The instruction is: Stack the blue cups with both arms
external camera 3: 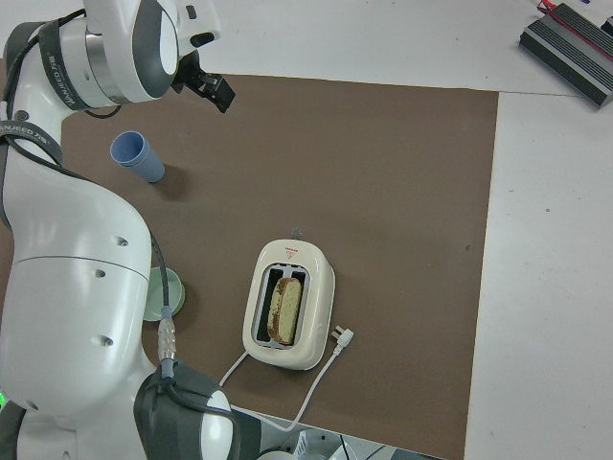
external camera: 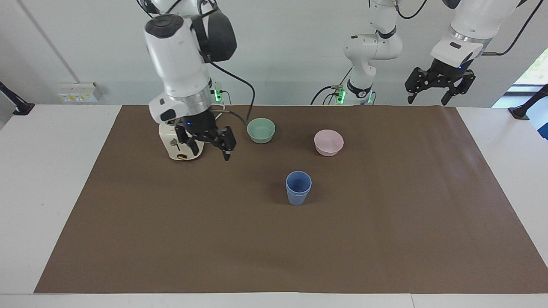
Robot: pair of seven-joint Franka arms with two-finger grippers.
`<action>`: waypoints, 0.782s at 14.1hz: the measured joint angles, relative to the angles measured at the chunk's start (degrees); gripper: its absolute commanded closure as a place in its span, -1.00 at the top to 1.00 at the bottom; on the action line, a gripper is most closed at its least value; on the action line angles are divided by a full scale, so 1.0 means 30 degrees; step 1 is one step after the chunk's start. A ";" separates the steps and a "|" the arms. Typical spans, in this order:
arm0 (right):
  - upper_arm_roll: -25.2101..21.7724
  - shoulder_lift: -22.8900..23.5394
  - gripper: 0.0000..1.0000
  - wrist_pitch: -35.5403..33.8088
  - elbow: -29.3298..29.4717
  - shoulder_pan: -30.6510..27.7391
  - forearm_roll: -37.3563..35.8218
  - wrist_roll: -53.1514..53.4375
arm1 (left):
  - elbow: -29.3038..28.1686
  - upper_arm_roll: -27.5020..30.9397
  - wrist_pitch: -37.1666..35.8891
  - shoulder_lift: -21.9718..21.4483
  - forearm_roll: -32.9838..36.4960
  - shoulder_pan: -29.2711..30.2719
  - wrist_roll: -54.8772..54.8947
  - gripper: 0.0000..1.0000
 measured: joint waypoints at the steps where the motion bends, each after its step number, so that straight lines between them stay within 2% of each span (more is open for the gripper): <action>1: -0.0008 -0.0913 1.00 -0.0558 -0.0614 -0.0740 0.0000 -0.0907 | 0.0000 0.0000 0.0000 0.0000 0.0000 0.0000 0.0000 1.00; 3: -0.0012 -0.2480 1.00 -0.2155 -0.1273 -0.2003 -0.0008 -0.2345 | 0.0000 0.0000 0.0000 0.0000 0.0000 0.0000 0.0000 1.00; 5: -0.0013 -0.3319 1.00 -0.3056 -0.1413 -0.2812 -0.0216 -0.3486 | 0.0000 0.0000 0.0000 0.0000 0.0000 0.0000 0.0000 1.00; 11: 0.0017 -0.3593 1.00 -0.5663 -0.0089 -0.3254 -0.1666 -0.4082 | 0.0000 0.0000 0.0000 0.0000 0.0000 0.0000 0.0000 1.00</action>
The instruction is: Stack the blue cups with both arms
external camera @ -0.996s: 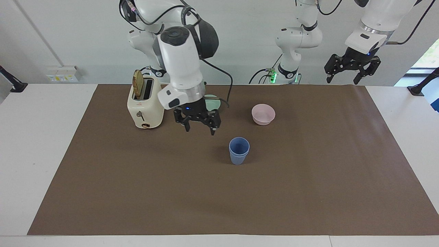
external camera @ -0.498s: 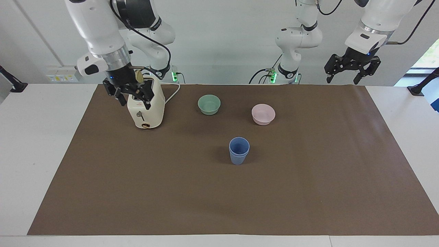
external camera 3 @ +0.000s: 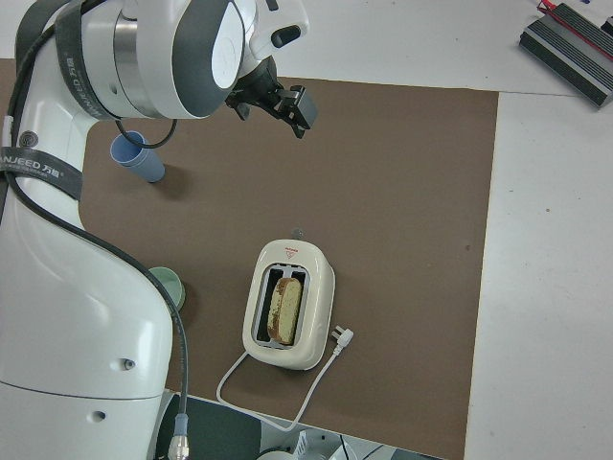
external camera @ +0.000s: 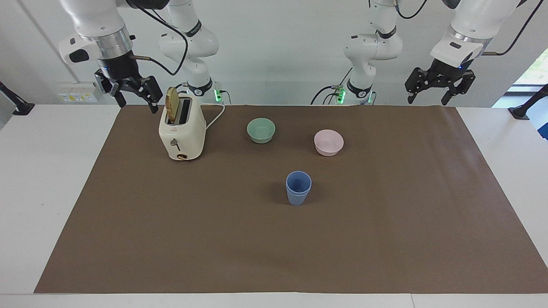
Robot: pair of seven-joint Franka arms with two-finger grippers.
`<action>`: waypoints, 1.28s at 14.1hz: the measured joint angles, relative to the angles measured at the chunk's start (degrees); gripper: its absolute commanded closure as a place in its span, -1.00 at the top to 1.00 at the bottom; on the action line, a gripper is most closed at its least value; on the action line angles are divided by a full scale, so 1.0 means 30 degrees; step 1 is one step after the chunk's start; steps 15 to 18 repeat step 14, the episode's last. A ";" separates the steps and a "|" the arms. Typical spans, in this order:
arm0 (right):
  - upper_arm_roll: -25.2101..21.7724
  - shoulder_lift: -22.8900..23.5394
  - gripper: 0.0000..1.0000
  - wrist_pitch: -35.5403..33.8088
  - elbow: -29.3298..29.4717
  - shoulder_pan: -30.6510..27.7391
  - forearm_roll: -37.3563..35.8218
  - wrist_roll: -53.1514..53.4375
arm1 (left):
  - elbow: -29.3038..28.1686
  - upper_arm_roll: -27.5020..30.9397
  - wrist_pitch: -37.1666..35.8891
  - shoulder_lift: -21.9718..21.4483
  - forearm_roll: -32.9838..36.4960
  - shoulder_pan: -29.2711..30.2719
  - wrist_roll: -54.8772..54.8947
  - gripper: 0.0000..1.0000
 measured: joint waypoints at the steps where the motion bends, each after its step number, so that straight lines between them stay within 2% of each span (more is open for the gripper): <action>1: 0.0014 0.0001 1.00 -0.0350 0.0184 0.0001 -0.0011 0.0000 | 0.0000 0.0000 0.0000 0.0000 0.0000 0.0000 0.0000 1.00; 6: 0.0240 -0.0006 1.00 -0.1220 0.0224 0.0054 -0.0004 -0.0636 | 0.0000 0.0000 0.0000 0.0000 0.0000 0.0000 0.0000 1.00; 18: 0.0392 -0.0011 1.00 -0.1276 0.0196 0.0078 0.0003 -0.2066 | 0.0000 0.0000 0.0000 0.0000 0.0000 0.0000 0.0000 1.00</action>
